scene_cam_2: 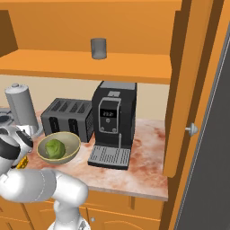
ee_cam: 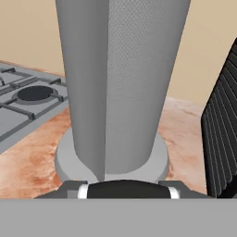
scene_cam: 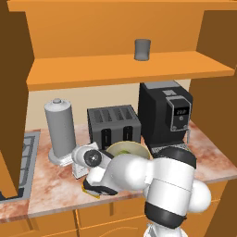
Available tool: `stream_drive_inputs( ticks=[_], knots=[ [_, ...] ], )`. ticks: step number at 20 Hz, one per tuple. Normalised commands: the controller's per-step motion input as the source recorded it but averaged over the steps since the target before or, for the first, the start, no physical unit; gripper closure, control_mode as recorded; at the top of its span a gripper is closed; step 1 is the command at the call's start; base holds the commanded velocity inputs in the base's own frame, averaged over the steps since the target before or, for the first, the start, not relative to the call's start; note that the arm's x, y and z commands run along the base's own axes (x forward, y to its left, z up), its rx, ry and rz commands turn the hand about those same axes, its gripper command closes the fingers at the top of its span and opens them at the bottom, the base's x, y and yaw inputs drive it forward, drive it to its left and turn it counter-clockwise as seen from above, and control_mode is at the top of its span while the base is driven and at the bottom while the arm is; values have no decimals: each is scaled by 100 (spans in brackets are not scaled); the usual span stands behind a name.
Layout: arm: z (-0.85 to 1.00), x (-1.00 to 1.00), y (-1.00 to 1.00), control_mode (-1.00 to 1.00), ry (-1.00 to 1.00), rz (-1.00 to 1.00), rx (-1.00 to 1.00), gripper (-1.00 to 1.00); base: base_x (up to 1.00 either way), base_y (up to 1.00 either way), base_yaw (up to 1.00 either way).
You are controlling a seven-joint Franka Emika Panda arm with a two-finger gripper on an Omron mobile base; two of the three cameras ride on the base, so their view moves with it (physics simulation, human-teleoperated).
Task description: Pick the cheese from the fridge and the cheese grater from the cabinet and place them next to the salad bowl.
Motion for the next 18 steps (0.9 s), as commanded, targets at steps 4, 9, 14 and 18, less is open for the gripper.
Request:
stream_drive_inputs(
  ticks=[4, 9, 14, 18],
  knots=[
    [-11, 16, 0, -100, 0, 0, 0, 100, 0, 0, 0],
    [-57, 0, -2, -100, -2, 0, -6, 100, 0, 0, 0],
    [-71, 1, -7, -100, -4, 1, -9, 100, 0, 0, 0],
    [-68, 0, -10, -100, -8, 1, -3, 100, 0, 0, 0]
  ],
)
